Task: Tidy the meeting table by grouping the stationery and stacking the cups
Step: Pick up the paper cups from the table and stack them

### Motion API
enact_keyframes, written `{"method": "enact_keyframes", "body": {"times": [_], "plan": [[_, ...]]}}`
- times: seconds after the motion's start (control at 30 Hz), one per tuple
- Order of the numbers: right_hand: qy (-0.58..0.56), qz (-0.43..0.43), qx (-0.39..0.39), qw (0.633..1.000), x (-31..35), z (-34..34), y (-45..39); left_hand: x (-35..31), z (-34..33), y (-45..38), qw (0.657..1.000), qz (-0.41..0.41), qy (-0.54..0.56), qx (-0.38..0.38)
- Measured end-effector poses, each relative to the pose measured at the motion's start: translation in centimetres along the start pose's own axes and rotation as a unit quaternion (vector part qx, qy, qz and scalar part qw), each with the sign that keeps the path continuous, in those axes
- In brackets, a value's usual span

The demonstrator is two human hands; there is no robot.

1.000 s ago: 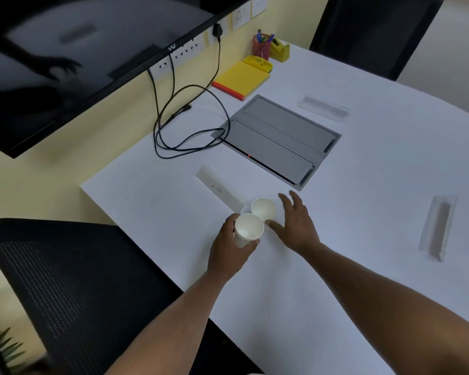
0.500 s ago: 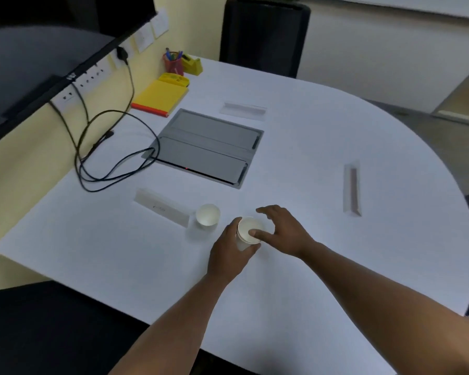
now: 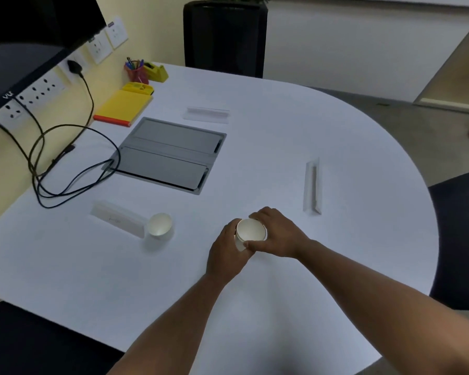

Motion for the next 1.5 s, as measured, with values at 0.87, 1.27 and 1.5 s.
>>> {"method": "enact_keyframes", "body": {"times": [0.87, 1.27, 1.5], "plan": [[0.03, 0.007, -0.064, 0.997, 0.0, 6.0, 15.6, -5.4, -6.9, 12.1, 0.997, 0.048, 0.053, -0.012], [0.049, -0.055, -0.108, 0.991, -2.3, 10.4, 30.8, -12.8, -15.3, 21.0, 0.998, -0.011, 0.025, 0.05], [0.043, -0.069, -0.188, 0.979, -7.6, 19.3, 39.2, -24.0, -23.3, 22.3, 0.994, -0.095, 0.034, 0.05]]}}
Point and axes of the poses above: each hand's wrist, its own y-axis away from the middle knuckle, its own z-axis out of the back of the hand, x = y × z, the point moved 5 cm from there along -y, towards the middle knuckle, and after that the axes turned 11 degrees about z, right-handed, at the moved point
